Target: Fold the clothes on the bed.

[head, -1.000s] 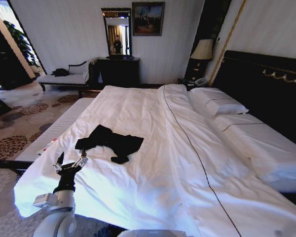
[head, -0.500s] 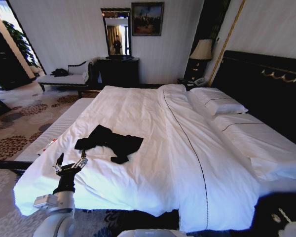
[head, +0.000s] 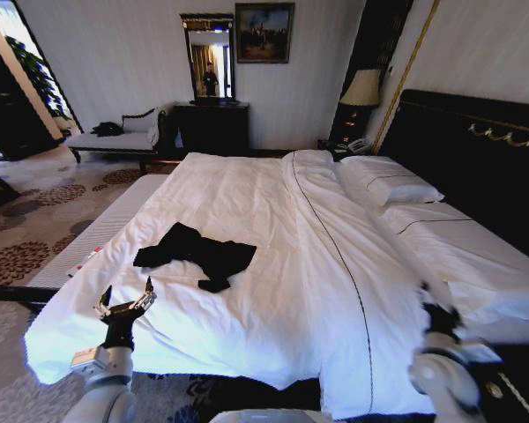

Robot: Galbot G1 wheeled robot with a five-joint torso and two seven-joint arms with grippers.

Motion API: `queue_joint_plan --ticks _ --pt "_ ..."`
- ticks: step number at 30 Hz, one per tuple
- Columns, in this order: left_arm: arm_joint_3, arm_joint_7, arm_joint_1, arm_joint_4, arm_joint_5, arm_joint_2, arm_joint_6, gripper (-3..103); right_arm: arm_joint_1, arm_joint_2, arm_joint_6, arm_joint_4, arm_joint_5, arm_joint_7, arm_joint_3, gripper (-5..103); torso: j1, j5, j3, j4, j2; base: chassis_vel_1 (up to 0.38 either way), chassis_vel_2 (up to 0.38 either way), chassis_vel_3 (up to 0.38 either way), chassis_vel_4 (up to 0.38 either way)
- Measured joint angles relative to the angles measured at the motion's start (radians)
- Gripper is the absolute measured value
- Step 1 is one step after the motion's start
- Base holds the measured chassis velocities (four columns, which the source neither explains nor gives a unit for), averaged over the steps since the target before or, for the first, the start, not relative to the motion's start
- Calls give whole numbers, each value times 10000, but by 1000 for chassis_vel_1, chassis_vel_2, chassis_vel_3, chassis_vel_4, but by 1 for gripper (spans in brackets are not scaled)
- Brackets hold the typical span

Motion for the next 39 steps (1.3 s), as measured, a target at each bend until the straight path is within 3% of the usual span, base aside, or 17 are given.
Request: queue_joint_plan --ticks 2,3,4,7,11,15,20,29,39 --pt "48 10 35 -99 0 -5 -2 100 21 -209 275 94 -499 -939 -308 100 0 2 -1 -1 0 0 0 0 0" --pt "96 87 93 -182 -1 -4 -34 100 -16 -421 520 282 -1042 -1801 -480 100 0 1 -1 -1 0 0 0 0 0" --pt "96 87 93 -182 -1 -4 -34 100 -16 -421 520 282 -1042 -1801 -480 100 0 1 -1 -1 0 0 0 0 0" --pt "230 289 279 -379 25 6 -174 100 -331 -811 913 911 -1997 -3375 -645 100 1 3 0 -2 -1 0 0 0 0" --pt "465 483 481 -564 349 -19 -437 100 -711 -1011 1013 1943 -2266 -4013 -625 100 -1 1 -1 -1 0 0 0 0 0" --pt "569 618 524 -776 539 -48 -637 100 -1078 -1014 751 2932 -2248 -3807 -416 100 -1 -1 -2 -2 1 0 0 0 0" --pt "574 633 541 -1132 351 -13 -603 100 -1892 -974 445 3868 -2842 -2896 -191 100 -1 1 -2 -3 0 0 0 0 0" --pt "727 749 582 -1156 284 -2 -853 100 -2082 -452 118 3225 -3234 -2248 -1029 100 -2 3 -1 -2 0 0 0 0 0" --pt "742 768 507 -1046 166 16 -904 100 -1987 -273 0 2948 -3234 -1829 -1114 100 -2 1 -2 -2 0 0 0 0 0"
